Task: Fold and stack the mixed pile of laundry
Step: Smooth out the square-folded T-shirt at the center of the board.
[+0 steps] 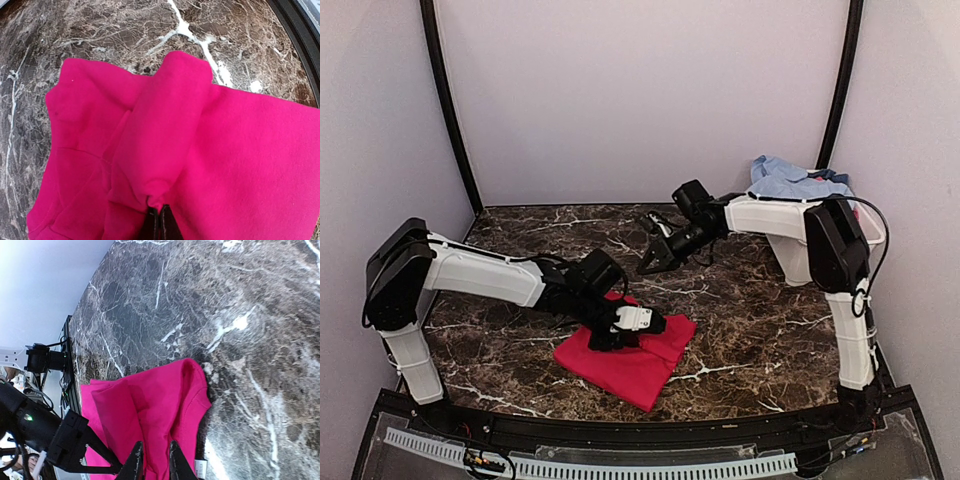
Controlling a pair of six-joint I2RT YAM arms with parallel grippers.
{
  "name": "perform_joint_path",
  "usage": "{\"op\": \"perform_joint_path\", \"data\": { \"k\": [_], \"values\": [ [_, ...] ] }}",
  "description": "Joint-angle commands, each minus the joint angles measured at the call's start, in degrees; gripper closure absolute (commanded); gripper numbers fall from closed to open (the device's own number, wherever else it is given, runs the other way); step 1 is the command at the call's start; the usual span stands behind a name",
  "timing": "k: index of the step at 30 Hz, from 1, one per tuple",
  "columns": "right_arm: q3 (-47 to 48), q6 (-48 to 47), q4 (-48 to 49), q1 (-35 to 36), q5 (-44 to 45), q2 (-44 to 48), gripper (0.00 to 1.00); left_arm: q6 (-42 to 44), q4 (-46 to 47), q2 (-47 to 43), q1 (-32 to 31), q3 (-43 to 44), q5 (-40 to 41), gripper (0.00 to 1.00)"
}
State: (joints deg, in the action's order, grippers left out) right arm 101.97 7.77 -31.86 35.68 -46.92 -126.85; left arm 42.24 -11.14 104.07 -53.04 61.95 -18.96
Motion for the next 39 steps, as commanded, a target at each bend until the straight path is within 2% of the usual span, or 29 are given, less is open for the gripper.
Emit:
{"op": "perform_joint_path", "data": {
  "k": [1,7,13,24,29,34,39],
  "values": [
    [-3.3,-0.5,1.5,3.3,-1.2,-0.5,0.85,-0.2,-3.4,-5.0,1.4,0.6,2.6,1.00],
    [-8.2,0.2,3.6,5.1,-0.8,-1.5,0.88,4.1,-5.6,-6.0,2.4,4.7,6.2,1.00],
    [-6.9,-1.2,2.3,5.1,-0.5,-7.0,0.90,7.1,-6.2,-5.3,3.7,8.4,7.4,1.00],
    [-8.2,-1.3,3.2,5.5,-1.5,-8.3,0.91,11.2,-5.6,-1.4,5.6,15.0,6.2,1.00],
    [-8.0,-1.1,3.3,5.2,-1.4,-7.2,0.90,11.4,-4.6,0.5,5.7,15.1,3.8,1.00],
    [-8.1,-1.1,2.9,4.1,-0.6,-4.5,0.86,10.4,-3.9,0.4,5.1,13.1,0.9,1.00],
    [-8.8,-0.5,2.2,2.9,1.5,-0.3,0.76,10.3,-1.8,0.4,3.8,11.3,0.4,0.99]
  ]
}}
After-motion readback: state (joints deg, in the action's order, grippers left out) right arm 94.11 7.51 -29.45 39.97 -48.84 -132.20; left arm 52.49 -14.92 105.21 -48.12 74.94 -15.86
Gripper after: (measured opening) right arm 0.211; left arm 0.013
